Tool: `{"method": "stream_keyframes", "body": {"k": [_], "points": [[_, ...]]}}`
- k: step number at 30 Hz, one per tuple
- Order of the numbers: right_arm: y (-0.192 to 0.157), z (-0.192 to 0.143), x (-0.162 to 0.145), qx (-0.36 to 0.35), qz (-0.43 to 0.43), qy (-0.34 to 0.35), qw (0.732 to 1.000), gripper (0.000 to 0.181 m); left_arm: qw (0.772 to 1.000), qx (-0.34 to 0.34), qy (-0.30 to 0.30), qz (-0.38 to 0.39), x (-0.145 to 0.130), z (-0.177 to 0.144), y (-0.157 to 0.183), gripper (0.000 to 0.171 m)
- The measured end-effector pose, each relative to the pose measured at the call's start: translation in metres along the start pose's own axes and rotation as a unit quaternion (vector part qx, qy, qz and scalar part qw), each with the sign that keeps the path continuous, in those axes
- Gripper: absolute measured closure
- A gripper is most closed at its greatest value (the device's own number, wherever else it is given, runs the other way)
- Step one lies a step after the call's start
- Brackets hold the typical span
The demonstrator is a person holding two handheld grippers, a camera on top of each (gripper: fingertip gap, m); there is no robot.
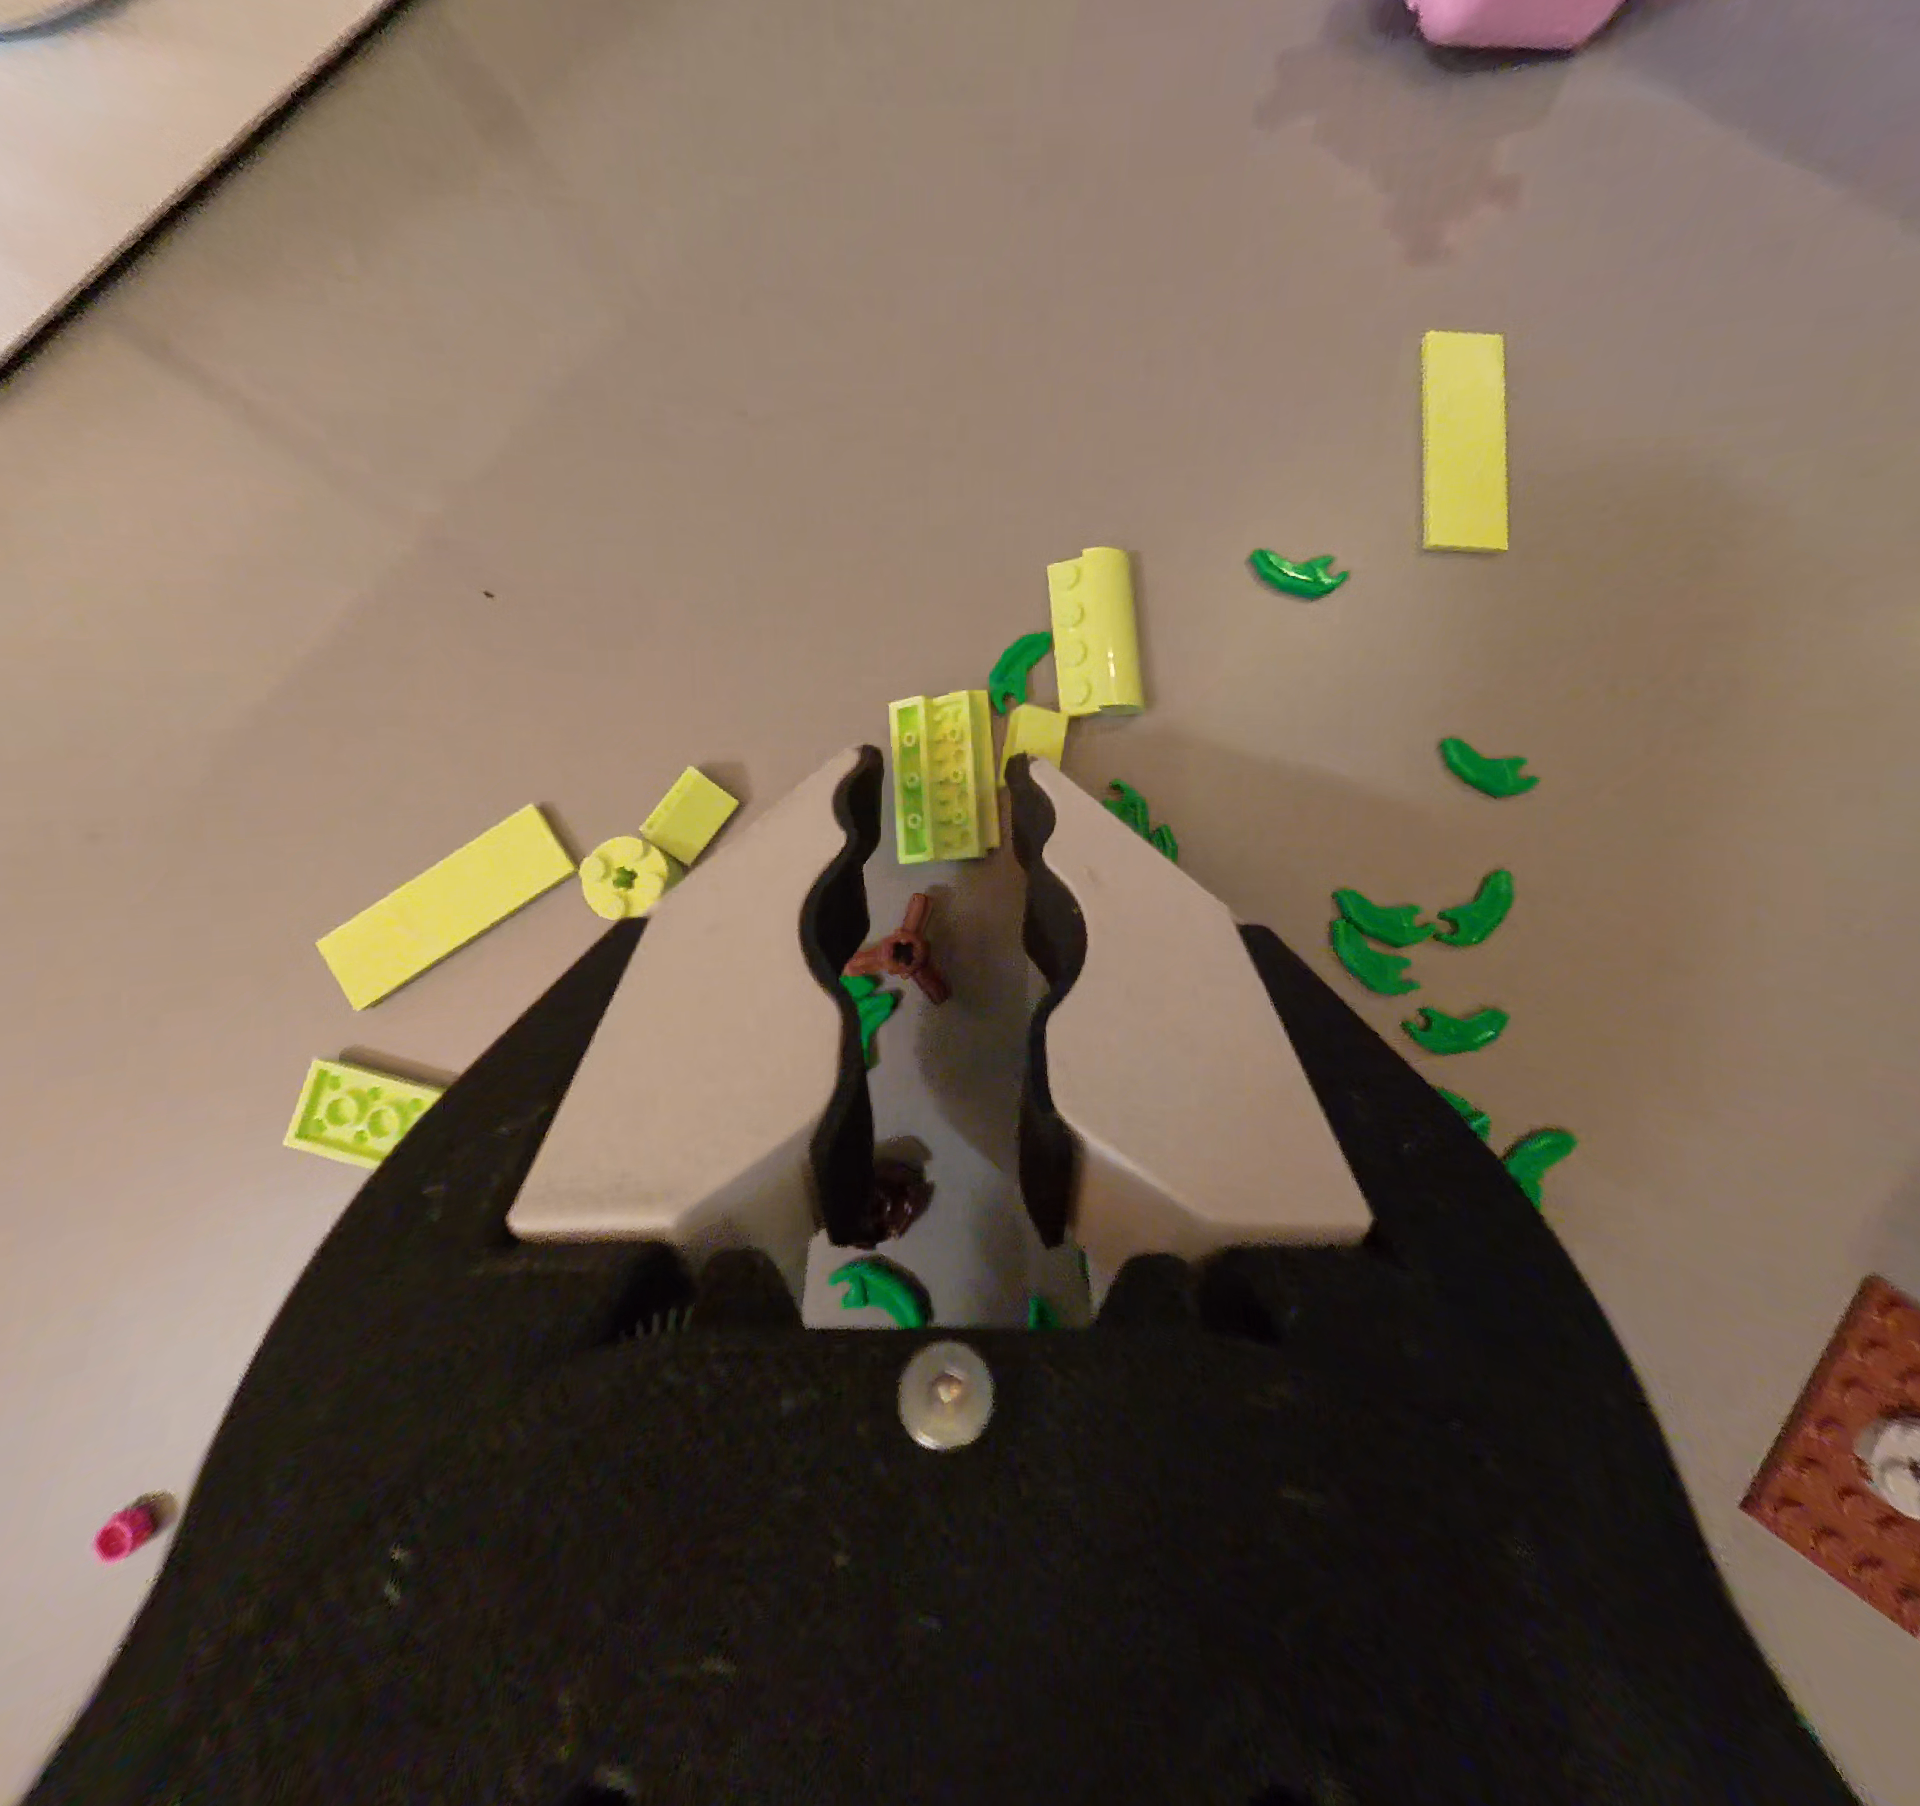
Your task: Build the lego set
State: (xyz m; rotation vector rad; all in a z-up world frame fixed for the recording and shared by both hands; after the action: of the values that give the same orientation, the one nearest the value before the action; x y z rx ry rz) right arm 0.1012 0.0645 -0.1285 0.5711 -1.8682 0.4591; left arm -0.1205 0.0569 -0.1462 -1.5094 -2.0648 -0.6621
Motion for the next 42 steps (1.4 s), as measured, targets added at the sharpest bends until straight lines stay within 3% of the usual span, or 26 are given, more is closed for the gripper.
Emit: {"method": "stream_keyframes", "body": {"k": [2,3,13,16,20,23,28,31,42], "points": [[0.0,0.0,0.0,0.001,0.001,0.0,1.0,0.181,1.0,0.0,0.002,-0.007,0.0,-0.001,-0.002,0.17],[0.0,0.0,0.0,0.001,0.001,0.0,1.0,0.181,1.0,0.0,0.003,-0.012,0.0,-0.002,-0.003,0.171],[0.0,0.001,-0.001,-0.001,-0.001,-0.006,1.0,0.181,0.994,-0.059,0.063,-0.073,-0.003,-0.017,-0.019,0.171],[0.0,0.002,-0.001,-0.002,-0.001,-0.009,1.0,0.181,0.995,-0.079,0.039,-0.05,-0.006,-0.014,-0.007,0.169],[0.0,0.002,-0.001,-0.002,-0.002,-0.01,1.0,0.181,0.999,-0.031,0.0,-0.018,-0.011,-0.003,-0.001,0.161],[0.0,0.002,-0.001,-0.001,-0.002,-0.008,1.0,0.181,0.999,-0.038,-0.006,-0.033,-0.01,0.002,0.002,0.152],[0.0,0.001,-0.001,-0.001,-0.002,-0.005,1.0,0.181,0.998,-0.039,-0.006,-0.042,-0.008,0.003,0.001,0.167],[0.0,0.001,0.0,-0.001,-0.003,-0.004,1.0,0.181,0.999,-0.037,-0.003,-0.038,-0.009,0.002,0.0,0.167],[-0.001,0.001,-0.001,-0.003,-0.007,-0.005,1.0,0.181,0.997,-0.019,0.071,-0.021,-0.009,-0.051,0.003,0.167]]}}
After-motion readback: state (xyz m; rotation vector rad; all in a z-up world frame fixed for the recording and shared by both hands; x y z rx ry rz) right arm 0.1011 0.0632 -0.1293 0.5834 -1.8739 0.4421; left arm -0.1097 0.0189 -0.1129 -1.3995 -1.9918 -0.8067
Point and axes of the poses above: each gripper's, where its closed fingertips meet, z out along the fingers, x out of its top, y = z × x across the jaws, the point moved 8 cm from there along -z, back along the fingers, and after that the axes turned 8 degrees about -z, right-handed, at the moved point
